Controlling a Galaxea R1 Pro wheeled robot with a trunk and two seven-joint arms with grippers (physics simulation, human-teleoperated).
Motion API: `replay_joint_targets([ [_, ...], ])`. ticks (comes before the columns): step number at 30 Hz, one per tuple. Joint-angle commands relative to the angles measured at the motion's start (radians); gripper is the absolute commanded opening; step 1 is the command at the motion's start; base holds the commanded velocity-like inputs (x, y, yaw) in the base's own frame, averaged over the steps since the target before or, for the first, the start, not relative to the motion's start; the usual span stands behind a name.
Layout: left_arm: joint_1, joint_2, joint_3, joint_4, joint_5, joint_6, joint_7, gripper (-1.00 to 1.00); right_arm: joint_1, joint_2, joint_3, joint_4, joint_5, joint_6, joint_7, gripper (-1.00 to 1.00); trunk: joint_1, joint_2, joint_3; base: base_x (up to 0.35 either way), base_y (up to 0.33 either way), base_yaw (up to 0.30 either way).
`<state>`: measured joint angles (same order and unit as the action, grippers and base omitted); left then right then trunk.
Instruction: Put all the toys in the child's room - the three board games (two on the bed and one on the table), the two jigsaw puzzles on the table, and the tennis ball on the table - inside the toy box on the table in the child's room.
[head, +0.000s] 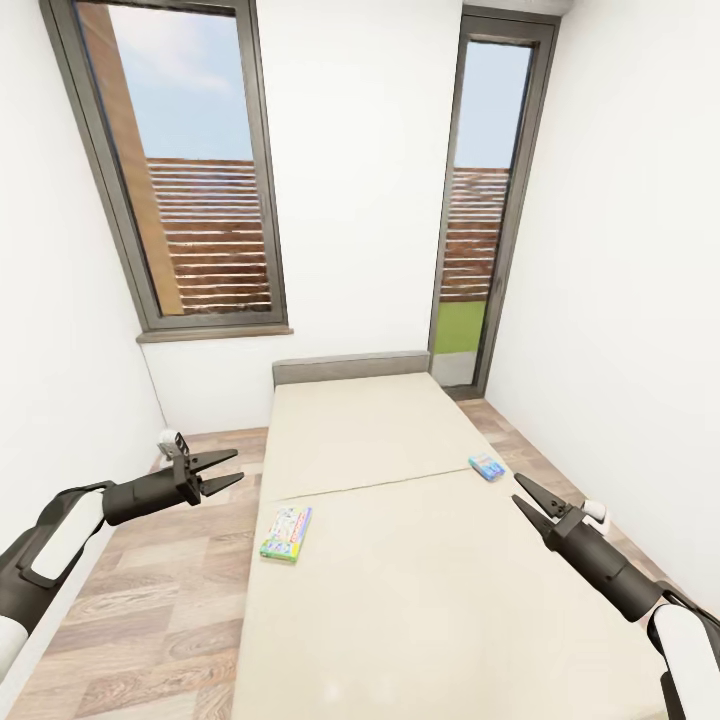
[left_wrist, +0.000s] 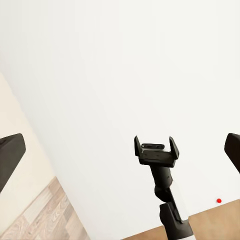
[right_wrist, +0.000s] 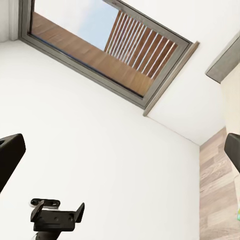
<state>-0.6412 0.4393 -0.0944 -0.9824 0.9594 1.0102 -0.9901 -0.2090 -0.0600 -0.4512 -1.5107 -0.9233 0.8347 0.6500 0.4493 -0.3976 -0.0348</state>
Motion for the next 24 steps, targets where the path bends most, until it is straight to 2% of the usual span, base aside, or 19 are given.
replay_joint_targets([
  [1,-0.001,0.001,-0.002,0.001,0.002,0.004,-0.003,1.0,-0.001,0.0,-0.001,0.0,-0.001,0.006,0.002,1.0,0.001,-0.002,-0.002,0.0,0.004,-0.001],
  [17,-0.001,0.001,-0.003,0.001,0.002,0.004,-0.003,1.0,-0.001,0.0,-0.001,0.0,-0.002,0.006,0.002,1.0,0.001,-0.002,-0.002,0.0,0.003,0.0],
  [24,-0.001,0.001,-0.003,0.001,0.002,0.004,-0.004,1.0,-0.001,0.0,-0.001,0.0,-0.001,0.006,0.002,1.0,0.001,-0.002,-0.002,0.0,0.124,-0.099],
])
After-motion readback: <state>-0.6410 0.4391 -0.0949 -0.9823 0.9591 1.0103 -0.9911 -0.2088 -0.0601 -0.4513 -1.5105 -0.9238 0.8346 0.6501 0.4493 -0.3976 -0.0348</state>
